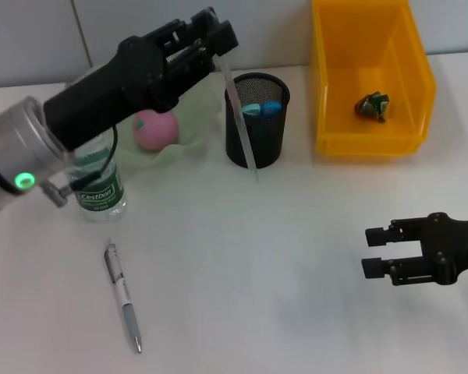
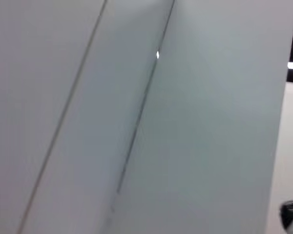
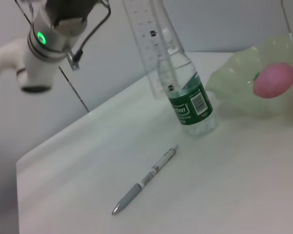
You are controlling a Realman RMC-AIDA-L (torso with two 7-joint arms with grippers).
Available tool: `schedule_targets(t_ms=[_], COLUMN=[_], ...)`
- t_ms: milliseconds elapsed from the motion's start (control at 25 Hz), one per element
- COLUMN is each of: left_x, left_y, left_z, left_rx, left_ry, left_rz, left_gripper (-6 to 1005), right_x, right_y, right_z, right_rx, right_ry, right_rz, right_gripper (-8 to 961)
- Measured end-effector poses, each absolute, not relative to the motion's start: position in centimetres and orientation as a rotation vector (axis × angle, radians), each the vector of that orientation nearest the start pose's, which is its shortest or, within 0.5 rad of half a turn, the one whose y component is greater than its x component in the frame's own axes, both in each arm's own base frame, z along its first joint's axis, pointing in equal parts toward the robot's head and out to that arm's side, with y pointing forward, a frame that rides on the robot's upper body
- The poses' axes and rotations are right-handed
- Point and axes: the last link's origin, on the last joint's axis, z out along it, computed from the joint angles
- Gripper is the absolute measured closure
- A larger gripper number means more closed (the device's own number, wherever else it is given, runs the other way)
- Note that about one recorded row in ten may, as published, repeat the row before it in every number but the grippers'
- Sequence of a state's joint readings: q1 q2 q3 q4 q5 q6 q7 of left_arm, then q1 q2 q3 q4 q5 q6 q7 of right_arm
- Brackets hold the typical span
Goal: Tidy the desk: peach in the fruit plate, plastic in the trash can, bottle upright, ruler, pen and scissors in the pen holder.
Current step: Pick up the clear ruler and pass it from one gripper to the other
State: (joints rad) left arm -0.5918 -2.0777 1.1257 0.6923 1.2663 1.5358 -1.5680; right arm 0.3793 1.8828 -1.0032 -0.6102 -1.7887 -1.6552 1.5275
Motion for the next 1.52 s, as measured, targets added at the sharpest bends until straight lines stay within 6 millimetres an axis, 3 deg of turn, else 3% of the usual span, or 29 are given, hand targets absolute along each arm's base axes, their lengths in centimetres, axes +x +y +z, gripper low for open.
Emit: schedule_targets(t_ms=[40, 80, 320, 680, 800, 1200, 1520], left_x=[-16.1, -16.6, -16.4, -16.0, -15.5, -14.9, -13.5], left_y=[35.1, 34.6, 32.3, 31.5, 31.5, 32.3, 32.0], left_z=[-0.9, -1.5, -4.3, -6.5, -7.1, -8.0, -8.7], left_rx=[-2.464, -2.405, -2.298, -2.155, -2.120, -2.025, -1.991], left_ry=[-0.508, -0.454, -0.309, -0.277, -0.273, -0.381, -0.331], left_rz=[-1.537, -1.558, -1.575, -1.433, -1.399, -1.328, -1.271], left_gripper=[576, 575, 570, 562, 560, 552, 545], right_x=[31.0, 30.9, 30.5, 29.7, 29.9, 29.2, 27.6], right_y=[28.4, 28.4, 28.2, 28.0, 27.8, 27.9, 29.1], right_z=[3.8, 3.7, 3.0, 1.6, 0.8, -0.8, -2.4], right_rx=[-2.827, -2.825, -2.826, -2.709, -2.557, -2.201, -2.120], right_ry=[0.899, 0.893, 0.853, 0.608, 0.448, 0.224, 0.151], right_rz=[0.618, 0.622, 0.651, 0.790, 0.852, 1.024, 1.041], right_gripper=[268, 268, 269, 271, 274, 278, 281])
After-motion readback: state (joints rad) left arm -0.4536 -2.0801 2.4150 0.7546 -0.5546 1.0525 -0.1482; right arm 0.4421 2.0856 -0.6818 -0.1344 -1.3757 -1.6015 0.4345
